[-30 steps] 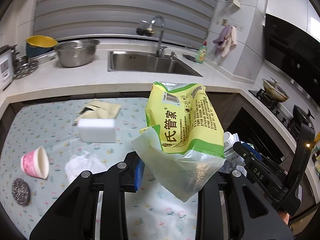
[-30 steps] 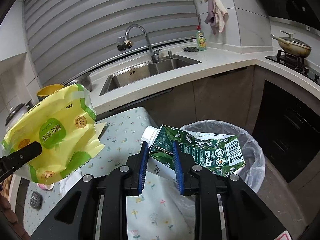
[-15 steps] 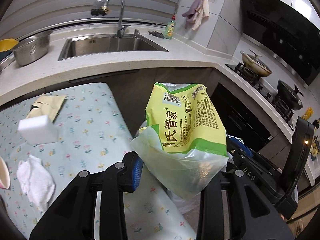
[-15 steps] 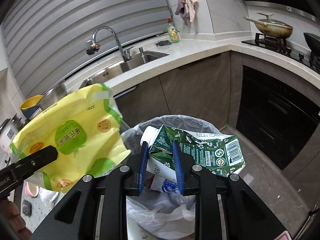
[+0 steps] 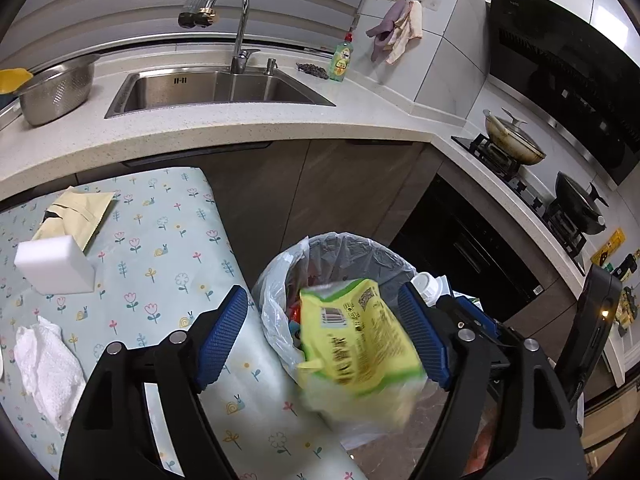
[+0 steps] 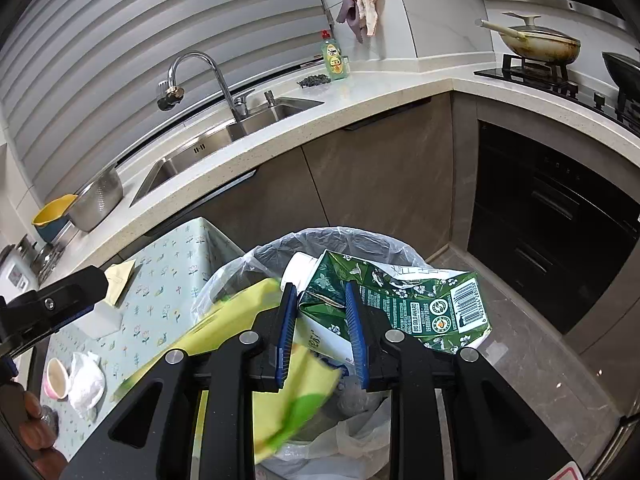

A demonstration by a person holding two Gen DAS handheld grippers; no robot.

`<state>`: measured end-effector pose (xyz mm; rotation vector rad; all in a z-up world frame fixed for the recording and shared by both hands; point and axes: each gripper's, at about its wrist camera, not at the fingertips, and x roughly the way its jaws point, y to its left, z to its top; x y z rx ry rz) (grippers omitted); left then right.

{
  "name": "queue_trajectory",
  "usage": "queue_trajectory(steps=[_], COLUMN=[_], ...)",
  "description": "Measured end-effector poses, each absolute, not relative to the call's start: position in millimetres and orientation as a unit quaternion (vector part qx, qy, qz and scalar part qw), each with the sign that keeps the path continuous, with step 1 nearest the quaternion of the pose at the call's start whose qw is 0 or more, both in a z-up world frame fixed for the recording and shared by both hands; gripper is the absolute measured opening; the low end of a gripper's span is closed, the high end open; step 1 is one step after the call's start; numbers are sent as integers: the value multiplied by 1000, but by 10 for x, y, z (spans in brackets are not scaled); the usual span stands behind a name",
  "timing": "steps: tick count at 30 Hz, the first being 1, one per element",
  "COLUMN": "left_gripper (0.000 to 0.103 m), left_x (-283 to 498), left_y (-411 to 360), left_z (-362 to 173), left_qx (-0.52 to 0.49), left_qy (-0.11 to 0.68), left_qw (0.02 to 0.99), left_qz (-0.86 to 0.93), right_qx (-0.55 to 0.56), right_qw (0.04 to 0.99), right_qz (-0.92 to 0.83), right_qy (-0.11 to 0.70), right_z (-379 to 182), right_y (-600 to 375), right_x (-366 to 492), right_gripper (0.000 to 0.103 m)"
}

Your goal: Collect trash

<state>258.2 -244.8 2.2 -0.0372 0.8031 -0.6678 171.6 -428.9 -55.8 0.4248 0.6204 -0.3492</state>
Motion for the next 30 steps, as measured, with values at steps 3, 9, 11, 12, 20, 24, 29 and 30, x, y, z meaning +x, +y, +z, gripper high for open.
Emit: queue_trajectory(steps=[3,9,11,12,20,24,29,30], left_gripper=[74,74,74,74,75,77,88,88], left_x=[2582,2620,2633,2634,2622,2605,2583,2571], left_y=[-2419,-2284,-2223,-2182,-1883,-1636,-1241,-1126], left_z=[41,52,49,51,96,140,186,196], left_qx=[-17,-22,-23,-25,-28,-32,-40,-45], left_qy=[379,376,376,375,363,354,345,340], left_qw=[871,878,880,881,896,905,917,922], left_qz=[-313,-297,-290,-287,-255,-232,-195,-183], right_qx=[203,200,201,201,187,180,166,163], right_qw=[916,919,920,920,927,932,938,939], right_qz=[-164,-159,-157,-157,-144,-129,-98,-92], right_qy=[305,300,299,297,291,288,288,289], right_z=[-562,-521,-506,-497,-362,-265,-168,-154], right_y=[-4268,-4206,-4180,-4168,-3898,-3679,-3296,-3214], right_x=[1751,1796,1807,1807,1838,1871,1936,1950], right_gripper=[24,26,32,33,44,47,51,51])
